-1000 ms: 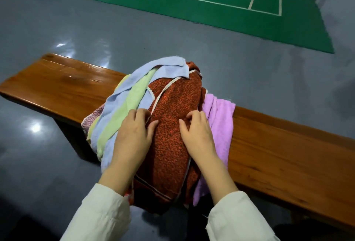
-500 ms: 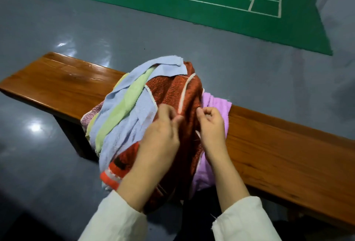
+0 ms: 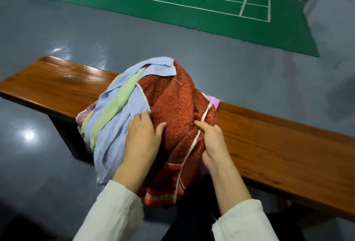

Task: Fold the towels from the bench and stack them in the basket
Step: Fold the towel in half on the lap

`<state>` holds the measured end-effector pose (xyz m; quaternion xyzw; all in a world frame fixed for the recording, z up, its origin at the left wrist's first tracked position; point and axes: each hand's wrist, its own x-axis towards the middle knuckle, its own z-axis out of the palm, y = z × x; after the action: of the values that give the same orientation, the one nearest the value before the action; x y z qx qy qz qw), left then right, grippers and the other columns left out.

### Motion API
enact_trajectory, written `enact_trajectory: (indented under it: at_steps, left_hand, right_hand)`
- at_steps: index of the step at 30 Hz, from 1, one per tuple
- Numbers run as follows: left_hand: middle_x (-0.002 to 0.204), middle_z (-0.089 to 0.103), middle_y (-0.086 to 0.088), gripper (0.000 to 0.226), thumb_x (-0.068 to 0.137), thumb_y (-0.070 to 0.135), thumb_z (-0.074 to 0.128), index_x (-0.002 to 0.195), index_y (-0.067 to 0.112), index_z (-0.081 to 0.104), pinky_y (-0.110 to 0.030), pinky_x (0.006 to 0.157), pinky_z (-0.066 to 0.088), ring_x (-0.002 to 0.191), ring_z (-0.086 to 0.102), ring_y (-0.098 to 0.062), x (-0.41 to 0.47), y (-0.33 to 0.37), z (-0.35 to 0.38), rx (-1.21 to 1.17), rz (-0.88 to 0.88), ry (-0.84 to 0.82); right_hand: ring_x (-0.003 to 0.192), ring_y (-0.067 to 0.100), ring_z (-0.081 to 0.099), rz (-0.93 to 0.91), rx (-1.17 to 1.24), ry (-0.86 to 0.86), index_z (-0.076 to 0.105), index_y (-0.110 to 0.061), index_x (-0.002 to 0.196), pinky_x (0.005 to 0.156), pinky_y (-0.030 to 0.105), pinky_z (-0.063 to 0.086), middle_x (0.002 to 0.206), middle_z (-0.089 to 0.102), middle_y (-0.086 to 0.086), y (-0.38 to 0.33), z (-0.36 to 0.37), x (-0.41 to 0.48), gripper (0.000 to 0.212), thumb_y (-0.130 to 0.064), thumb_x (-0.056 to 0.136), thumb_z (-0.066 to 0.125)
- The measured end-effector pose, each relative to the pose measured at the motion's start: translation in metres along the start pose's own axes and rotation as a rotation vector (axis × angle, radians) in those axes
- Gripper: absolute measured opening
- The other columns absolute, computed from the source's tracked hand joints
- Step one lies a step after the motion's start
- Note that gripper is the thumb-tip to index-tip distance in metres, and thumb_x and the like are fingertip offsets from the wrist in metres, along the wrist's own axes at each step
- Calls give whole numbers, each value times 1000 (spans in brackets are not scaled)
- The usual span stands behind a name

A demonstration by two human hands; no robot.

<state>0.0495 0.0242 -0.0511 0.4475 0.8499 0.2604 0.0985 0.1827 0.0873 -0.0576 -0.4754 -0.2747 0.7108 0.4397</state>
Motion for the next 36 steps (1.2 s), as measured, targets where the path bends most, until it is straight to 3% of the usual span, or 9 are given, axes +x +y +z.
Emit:
enact_trajectory:
  at_steps: [4,10,14,17,22,25,29,32,36]
  left_hand:
    - [106,65,-14,40,91,45,57,105,7,61,-38,87,41,105,57,-32,-1,19,4,-45,21,-87]
    - [136,50,-21,71,93,64,32,134,6,41,-36,101,33,127,46,-33,-36,77,6,-249,-88,-345]
    - [148,40,-1,105,68,89,41,145,18,31,-37,115,27,135,40,-17,-71,114,18,-813,-88,-566]
    - [124,57,8,63,83,56,60,134,30,35,-24,99,46,110,57,-3,-96,141,27,-1172,-54,-676]
    - [97,67,6,15,95,11,54,103,10,66,-11,86,41,88,59,7,-114,178,30,-969,404,-495]
    - [102,65,-1,21,95,8,54,114,10,60,-18,89,41,90,58,3,-99,192,24,-886,471,-348]
    - [123,51,-15,63,85,32,67,140,24,38,-40,101,40,116,51,-31,-86,191,20,-170,456,-211]
    - [95,63,-2,26,84,34,69,102,18,60,-31,79,48,90,61,-19,-117,184,21,-439,502,-439]
    - [88,60,14,32,81,22,73,108,19,56,-11,76,41,82,57,-4,-134,156,37,-534,597,-393]
  right_hand:
    - [73,24,70,-48,108,59,68,-5,98,66,32,58,83,73,12,-13,-13,-12,19,-2,90,51]
    - [92,35,70,-154,258,88,59,-4,122,77,49,57,104,70,20,-52,-56,-45,41,-12,83,68]
    - [91,36,70,-178,256,126,59,-4,122,72,47,58,106,70,20,-66,-89,-75,43,-13,81,67]
    - [97,37,68,-187,256,154,60,0,118,82,48,56,111,68,20,-72,-117,-100,47,-14,74,64]
    - [65,24,52,-266,270,204,49,-15,73,63,29,43,74,52,8,-81,-166,-133,10,-9,66,49]
    - [62,20,46,-287,189,282,49,-21,68,59,28,38,69,50,2,-85,-186,-144,17,-14,53,53]
    - [61,15,56,-239,139,279,58,-15,75,60,30,43,66,62,1,-83,-188,-139,19,-5,82,43]
    - [73,22,66,-231,302,109,63,0,82,71,30,53,77,69,13,-78,-168,-128,22,4,88,42]
    - [82,24,69,-250,384,-25,64,5,93,70,27,58,88,70,17,-71,-153,-120,16,5,91,48]
